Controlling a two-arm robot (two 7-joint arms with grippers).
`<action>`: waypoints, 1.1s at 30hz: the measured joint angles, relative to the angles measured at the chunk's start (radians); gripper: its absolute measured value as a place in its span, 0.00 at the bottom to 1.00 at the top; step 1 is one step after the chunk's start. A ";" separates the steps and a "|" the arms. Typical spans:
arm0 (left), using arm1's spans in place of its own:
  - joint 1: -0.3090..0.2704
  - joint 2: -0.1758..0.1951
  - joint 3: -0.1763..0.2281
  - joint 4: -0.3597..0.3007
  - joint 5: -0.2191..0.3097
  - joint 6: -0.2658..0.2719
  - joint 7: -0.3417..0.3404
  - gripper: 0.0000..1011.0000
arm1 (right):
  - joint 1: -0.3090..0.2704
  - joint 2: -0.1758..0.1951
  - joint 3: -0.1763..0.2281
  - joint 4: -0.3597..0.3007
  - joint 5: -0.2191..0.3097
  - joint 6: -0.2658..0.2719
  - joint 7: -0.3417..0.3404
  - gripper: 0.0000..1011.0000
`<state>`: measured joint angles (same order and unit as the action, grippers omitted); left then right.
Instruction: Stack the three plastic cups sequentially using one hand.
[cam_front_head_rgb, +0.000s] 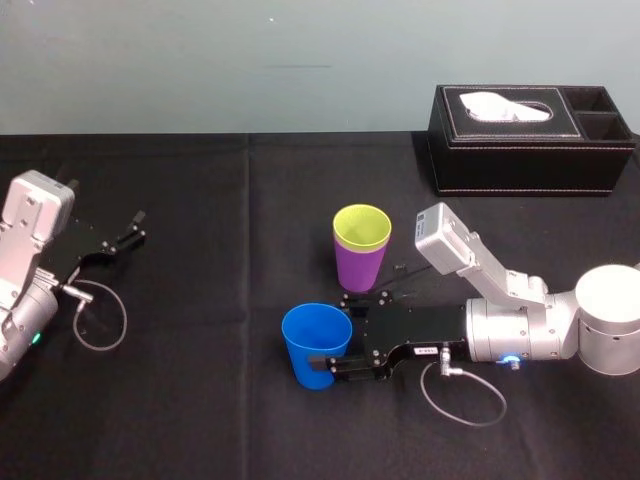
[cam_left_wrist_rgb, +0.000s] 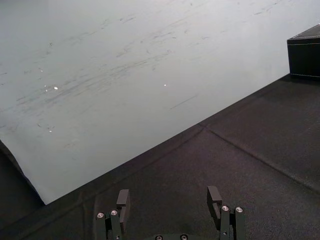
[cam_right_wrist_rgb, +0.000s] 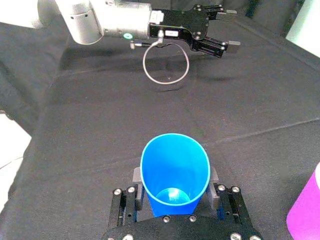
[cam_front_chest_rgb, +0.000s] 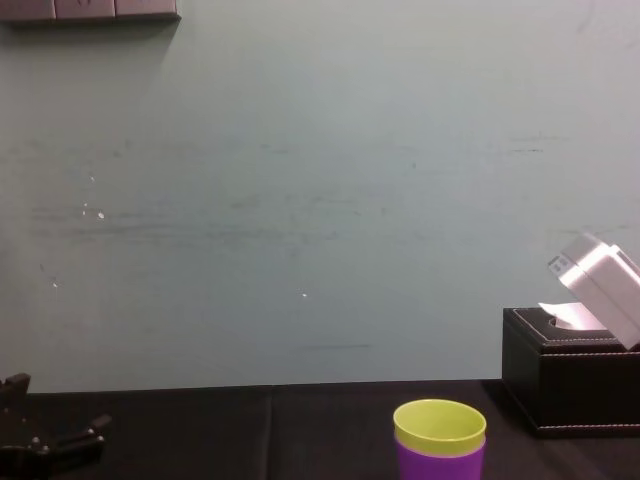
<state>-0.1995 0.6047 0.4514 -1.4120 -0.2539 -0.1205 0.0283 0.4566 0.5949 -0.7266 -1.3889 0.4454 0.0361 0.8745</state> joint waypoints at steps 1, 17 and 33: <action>0.000 0.000 0.000 0.000 0.000 0.000 0.000 1.00 | 0.000 0.000 0.000 0.000 0.000 0.000 0.000 0.71; 0.000 0.000 0.000 0.000 0.000 0.000 0.000 1.00 | -0.010 0.063 0.031 -0.135 0.041 0.074 -0.036 0.71; 0.000 0.000 0.000 0.000 0.000 0.000 0.000 1.00 | 0.031 0.127 0.098 -0.252 0.154 0.156 -0.077 0.71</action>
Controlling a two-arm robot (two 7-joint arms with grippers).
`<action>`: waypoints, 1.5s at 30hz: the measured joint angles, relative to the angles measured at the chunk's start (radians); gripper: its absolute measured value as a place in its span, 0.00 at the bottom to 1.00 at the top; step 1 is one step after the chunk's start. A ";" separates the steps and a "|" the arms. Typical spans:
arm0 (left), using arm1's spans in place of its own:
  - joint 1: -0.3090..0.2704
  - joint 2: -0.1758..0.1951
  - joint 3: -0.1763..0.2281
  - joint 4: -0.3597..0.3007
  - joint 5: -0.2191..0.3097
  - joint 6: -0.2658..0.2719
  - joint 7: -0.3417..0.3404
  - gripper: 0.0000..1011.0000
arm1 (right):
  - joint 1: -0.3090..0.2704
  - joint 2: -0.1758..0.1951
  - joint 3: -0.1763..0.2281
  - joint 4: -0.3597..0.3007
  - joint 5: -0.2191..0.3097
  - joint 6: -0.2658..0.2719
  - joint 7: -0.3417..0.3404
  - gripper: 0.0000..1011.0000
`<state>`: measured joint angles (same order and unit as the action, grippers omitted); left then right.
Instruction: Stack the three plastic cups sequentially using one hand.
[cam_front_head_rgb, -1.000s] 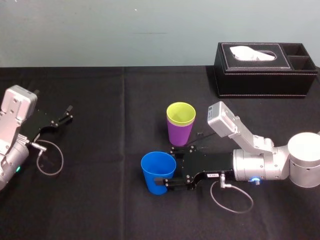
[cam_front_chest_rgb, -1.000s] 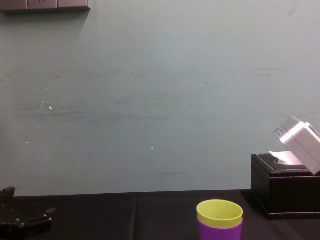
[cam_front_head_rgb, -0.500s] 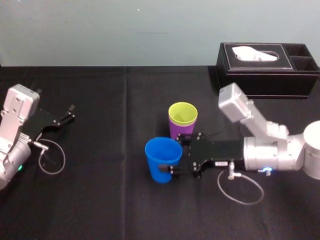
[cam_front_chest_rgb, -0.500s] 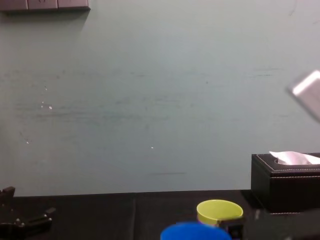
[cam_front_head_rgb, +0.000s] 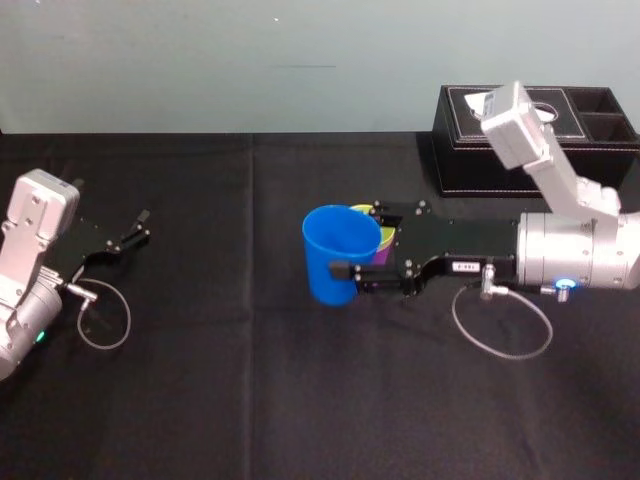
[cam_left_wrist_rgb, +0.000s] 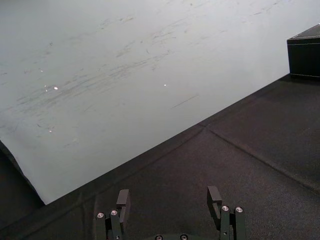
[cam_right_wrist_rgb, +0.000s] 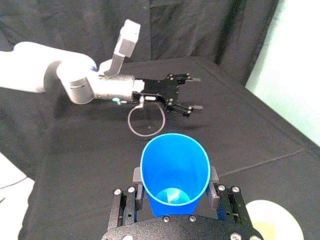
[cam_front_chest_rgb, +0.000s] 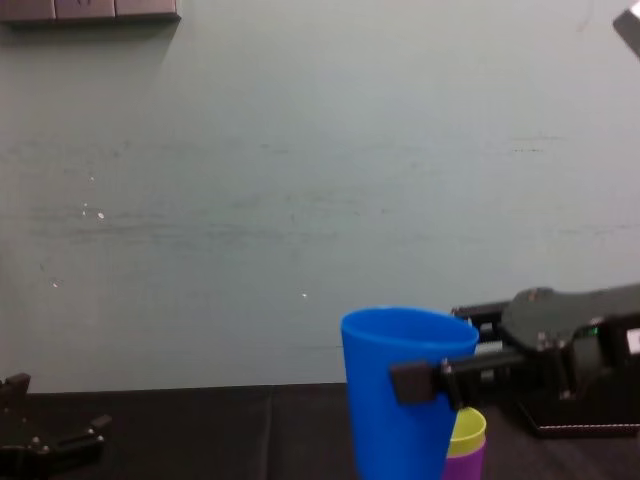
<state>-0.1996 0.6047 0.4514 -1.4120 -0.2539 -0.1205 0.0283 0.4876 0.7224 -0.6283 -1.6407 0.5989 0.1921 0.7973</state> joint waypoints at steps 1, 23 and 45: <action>0.000 0.000 0.000 0.000 0.000 0.000 0.000 1.00 | 0.003 0.001 0.001 -0.001 0.002 0.003 -0.002 0.71; 0.000 0.000 0.000 0.000 0.000 0.000 0.000 1.00 | 0.083 -0.005 0.000 0.091 -0.008 0.035 -0.058 0.71; 0.000 0.000 0.000 0.000 0.000 0.000 0.000 1.00 | 0.136 -0.068 -0.017 0.234 -0.034 0.019 -0.042 0.71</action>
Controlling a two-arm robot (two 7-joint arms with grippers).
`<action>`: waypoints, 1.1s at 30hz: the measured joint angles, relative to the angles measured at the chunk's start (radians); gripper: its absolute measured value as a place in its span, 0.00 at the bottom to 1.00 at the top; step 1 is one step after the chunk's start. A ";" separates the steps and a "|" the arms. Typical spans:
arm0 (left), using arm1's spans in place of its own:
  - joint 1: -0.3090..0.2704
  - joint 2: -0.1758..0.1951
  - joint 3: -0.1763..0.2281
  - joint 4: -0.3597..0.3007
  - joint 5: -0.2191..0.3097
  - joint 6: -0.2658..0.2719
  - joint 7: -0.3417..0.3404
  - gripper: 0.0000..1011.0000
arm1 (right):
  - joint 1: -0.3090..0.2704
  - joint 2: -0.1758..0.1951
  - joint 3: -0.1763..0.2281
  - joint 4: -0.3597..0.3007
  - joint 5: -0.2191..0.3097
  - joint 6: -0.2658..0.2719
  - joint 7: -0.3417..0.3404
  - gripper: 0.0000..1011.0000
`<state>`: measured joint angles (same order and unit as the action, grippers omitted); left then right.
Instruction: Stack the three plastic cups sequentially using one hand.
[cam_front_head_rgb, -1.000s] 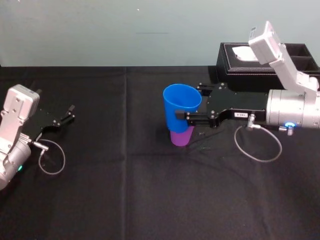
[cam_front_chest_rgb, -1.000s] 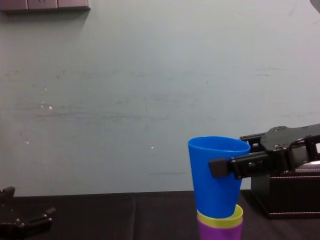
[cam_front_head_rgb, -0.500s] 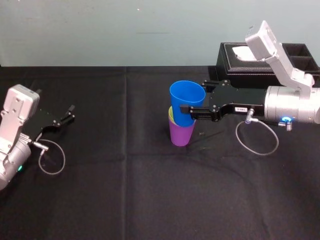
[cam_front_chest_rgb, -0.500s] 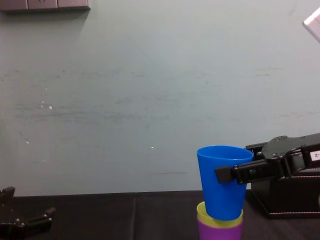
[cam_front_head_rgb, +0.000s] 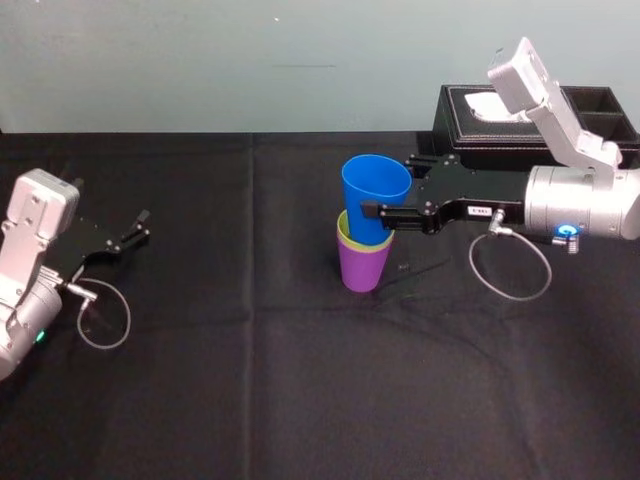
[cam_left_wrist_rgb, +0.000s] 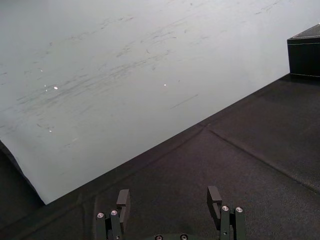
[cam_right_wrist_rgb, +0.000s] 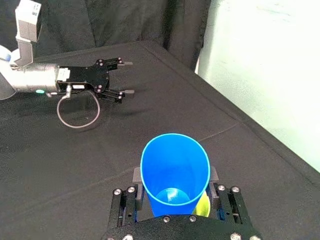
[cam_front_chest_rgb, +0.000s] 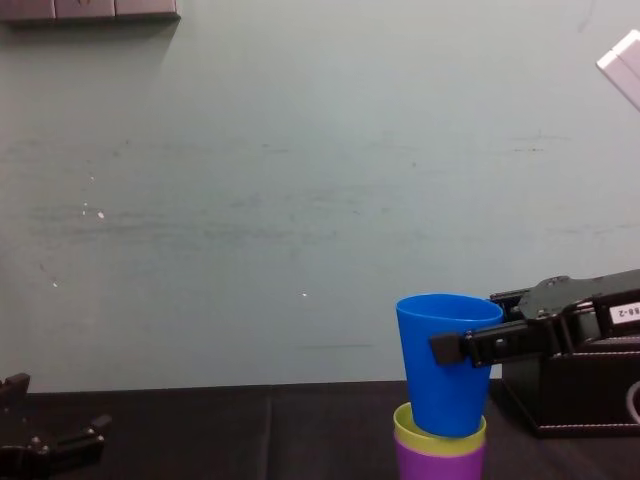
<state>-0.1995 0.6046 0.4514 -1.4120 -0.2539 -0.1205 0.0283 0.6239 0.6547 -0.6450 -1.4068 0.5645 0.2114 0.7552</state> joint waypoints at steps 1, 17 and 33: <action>0.000 0.000 0.000 0.000 0.000 0.000 0.000 1.00 | 0.001 -0.002 0.000 0.004 -0.001 -0.002 0.000 0.71; 0.000 0.000 0.000 0.000 0.000 0.000 0.000 1.00 | 0.005 -0.025 0.000 0.040 -0.011 -0.016 0.004 0.71; 0.000 0.000 0.000 0.000 0.000 0.000 0.000 1.00 | 0.010 -0.046 -0.009 0.072 -0.040 -0.021 -0.001 0.71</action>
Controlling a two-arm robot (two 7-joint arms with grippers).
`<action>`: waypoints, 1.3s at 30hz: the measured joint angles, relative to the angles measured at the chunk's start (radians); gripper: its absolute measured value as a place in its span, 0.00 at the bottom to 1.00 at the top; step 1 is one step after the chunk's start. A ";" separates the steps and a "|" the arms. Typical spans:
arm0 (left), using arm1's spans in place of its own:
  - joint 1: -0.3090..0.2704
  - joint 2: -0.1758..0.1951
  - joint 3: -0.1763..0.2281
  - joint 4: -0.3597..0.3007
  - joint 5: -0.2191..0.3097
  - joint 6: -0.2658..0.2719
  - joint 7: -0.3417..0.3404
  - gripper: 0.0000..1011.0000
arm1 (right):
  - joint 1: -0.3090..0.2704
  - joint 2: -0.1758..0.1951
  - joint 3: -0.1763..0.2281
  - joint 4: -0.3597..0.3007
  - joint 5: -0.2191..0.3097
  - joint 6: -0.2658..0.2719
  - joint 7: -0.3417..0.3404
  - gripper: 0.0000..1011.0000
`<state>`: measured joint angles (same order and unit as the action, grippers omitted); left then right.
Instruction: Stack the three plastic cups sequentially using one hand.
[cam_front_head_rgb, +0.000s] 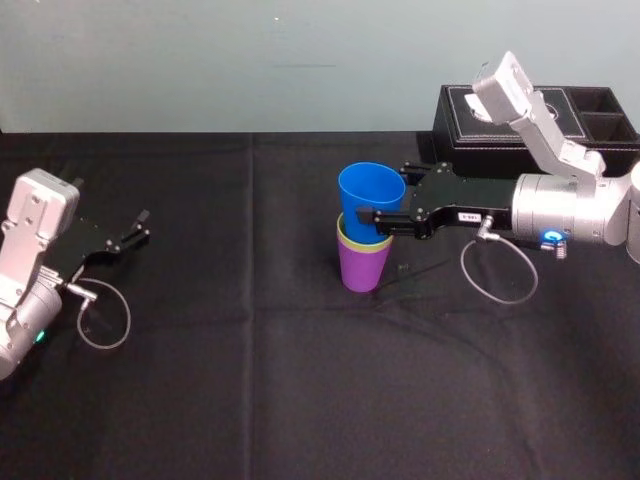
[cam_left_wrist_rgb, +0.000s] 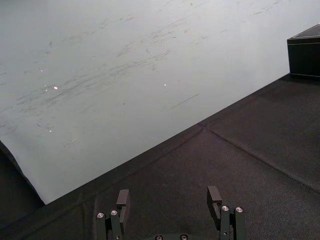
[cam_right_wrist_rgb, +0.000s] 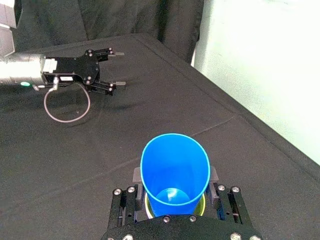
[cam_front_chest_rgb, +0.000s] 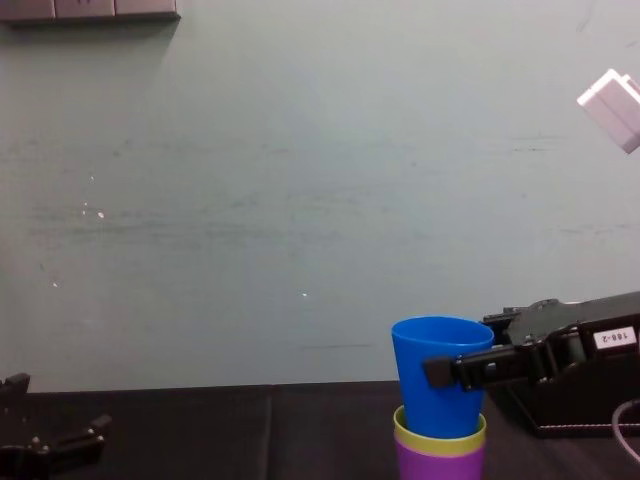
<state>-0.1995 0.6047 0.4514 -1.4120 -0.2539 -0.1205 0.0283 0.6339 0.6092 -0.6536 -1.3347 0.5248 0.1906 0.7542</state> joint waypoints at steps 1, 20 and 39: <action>0.000 0.000 0.000 0.000 0.000 0.000 0.000 1.00 | 0.000 -0.001 0.000 0.002 -0.001 -0.001 0.000 0.71; 0.000 0.000 0.000 0.000 0.000 0.000 0.000 1.00 | -0.002 -0.007 -0.001 0.013 -0.009 -0.005 -0.002 0.72; 0.000 0.000 0.000 0.000 0.000 0.000 0.000 1.00 | -0.002 -0.006 -0.001 0.011 -0.008 -0.003 -0.002 0.99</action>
<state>-0.1995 0.6047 0.4514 -1.4120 -0.2539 -0.1205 0.0283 0.6319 0.6031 -0.6548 -1.3237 0.5170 0.1874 0.7519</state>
